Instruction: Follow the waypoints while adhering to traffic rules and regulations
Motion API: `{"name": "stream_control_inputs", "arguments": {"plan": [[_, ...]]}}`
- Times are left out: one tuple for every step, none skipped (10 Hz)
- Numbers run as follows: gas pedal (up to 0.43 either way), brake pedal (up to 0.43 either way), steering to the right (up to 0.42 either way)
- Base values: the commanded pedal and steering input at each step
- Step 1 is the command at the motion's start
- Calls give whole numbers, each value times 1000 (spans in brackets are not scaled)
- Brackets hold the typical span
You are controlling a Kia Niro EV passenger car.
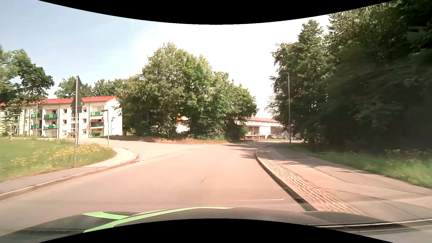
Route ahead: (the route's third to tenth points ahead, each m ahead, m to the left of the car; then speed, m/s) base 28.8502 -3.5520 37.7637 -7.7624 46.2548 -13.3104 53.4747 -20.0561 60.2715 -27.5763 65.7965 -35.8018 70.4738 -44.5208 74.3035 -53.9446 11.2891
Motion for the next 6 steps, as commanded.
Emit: {"name": "stream_control_inputs", "arguments": {"plan": [[39,0,36],[39,0,37],[39,0,40],[39,0,44],[39,0,48],[39,0,49]]}}
